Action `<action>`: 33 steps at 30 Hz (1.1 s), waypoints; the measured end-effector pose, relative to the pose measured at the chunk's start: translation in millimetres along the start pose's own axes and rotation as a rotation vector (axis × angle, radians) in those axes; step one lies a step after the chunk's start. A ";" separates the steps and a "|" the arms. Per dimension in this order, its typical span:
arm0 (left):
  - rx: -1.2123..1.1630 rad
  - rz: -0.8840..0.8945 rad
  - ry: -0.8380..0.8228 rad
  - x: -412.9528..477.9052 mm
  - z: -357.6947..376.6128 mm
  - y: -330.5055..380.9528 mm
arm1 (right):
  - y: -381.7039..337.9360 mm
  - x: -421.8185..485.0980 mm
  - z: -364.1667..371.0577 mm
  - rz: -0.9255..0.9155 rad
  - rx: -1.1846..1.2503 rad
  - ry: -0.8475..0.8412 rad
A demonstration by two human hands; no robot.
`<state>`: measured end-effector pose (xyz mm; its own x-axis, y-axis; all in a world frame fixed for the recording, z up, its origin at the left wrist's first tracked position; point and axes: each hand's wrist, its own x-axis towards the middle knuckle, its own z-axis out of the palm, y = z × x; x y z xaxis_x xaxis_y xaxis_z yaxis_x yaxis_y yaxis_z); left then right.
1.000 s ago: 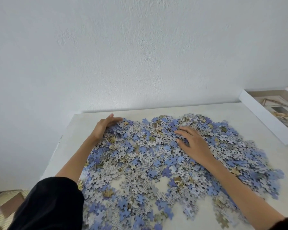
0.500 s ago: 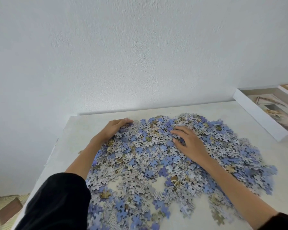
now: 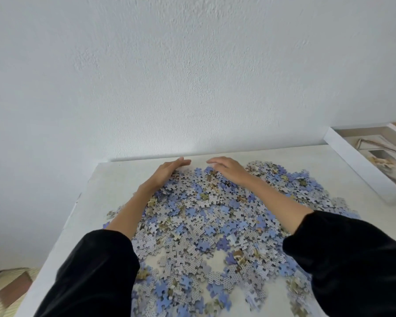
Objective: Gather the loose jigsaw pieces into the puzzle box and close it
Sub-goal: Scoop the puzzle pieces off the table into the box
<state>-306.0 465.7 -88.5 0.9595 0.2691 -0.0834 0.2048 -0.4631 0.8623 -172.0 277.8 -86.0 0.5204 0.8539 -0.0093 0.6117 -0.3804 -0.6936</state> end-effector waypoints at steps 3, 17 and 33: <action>0.003 -0.020 0.003 2.4 6.2 1.2 | 3.2 3.6 11.4 -0.041 -0.161 0.000; 0.138 0.034 -0.055 16.3 21.8 19.6 | 34.6 -1.9 -23.5 -0.008 -0.265 0.242; 0.216 0.089 0.059 -7.4 43.9 34.3 | 39.7 -40.8 -23.2 0.041 -0.370 0.282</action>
<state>-297.6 410.7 -80.1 0.9640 0.2650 0.0231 0.1626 -0.6556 0.7374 -155.2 219.6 -96.4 0.6590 0.7249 0.2006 0.7319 -0.5566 -0.3930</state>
